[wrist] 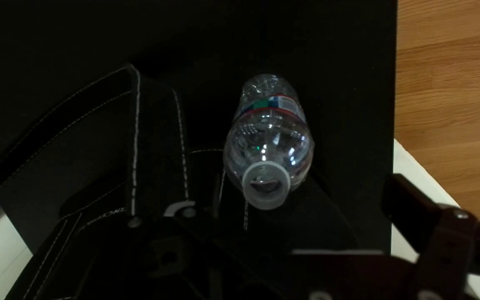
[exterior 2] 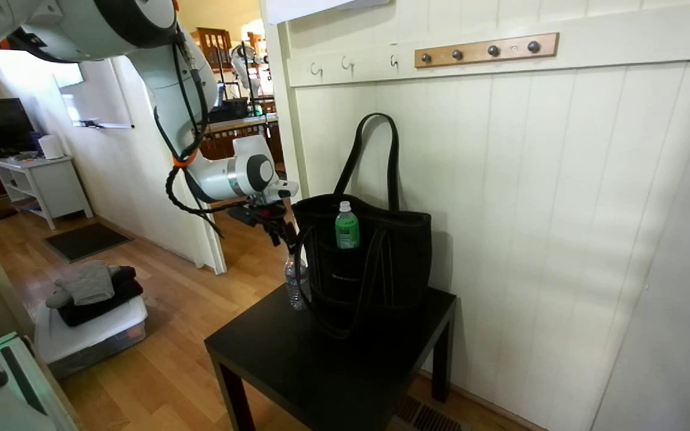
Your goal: Put the bottle in the bag
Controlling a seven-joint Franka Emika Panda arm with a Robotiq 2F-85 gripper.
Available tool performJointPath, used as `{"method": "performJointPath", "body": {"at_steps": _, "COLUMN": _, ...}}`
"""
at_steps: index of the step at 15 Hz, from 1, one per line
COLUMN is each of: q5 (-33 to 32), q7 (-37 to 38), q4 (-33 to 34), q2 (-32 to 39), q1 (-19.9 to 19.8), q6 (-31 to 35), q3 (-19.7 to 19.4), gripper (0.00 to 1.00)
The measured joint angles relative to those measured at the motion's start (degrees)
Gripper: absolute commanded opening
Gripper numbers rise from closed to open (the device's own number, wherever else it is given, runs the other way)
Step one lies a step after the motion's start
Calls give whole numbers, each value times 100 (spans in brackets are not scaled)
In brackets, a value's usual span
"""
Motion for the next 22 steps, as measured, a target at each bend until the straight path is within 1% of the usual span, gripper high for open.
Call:
{"method": "performJointPath", "body": {"at_steps": 7, "q5": 8, "q7": -37, "q4": 173, "q2": 204, "q1": 43, "q6": 0, "q3": -96, "gripper": 100}}
{"method": "performJointPath", "body": {"at_steps": 17, "q5": 66, "q7": 39, "q4": 389, "q2": 416, "q1": 91, "q6": 0, "q3": -139, "gripper": 100}}
{"method": "performJointPath", "body": {"at_steps": 18, "q5": 66, "q7": 63, "q4": 414, "q2": 434, "q1": 108, "q6": 0, "q3": -159, "gripper": 99}}
{"method": "performJointPath", "body": {"at_steps": 19, "q5": 66, "q7": 86, "q4": 441, "q2": 455, "q1": 129, "q6": 0, "q3": -186, "gripper": 83}}
{"method": "performJointPath", "body": {"at_steps": 20, "q5": 66, "q7": 116, "q4": 455, "q2": 468, "q1": 152, "q6": 0, "q3": -209, "gripper": 79}}
{"method": "performJointPath", "body": {"at_steps": 21, "q5": 66, "q7": 147, "q4": 463, "q2": 476, "q1": 175, "q6": 0, "q3": -231, "gripper": 73}}
{"method": "performJointPath", "body": {"at_steps": 22, "q5": 66, "q7": 167, "q4": 469, "q2": 483, "q1": 195, "q6": 0, "q3": -249, "gripper": 70}}
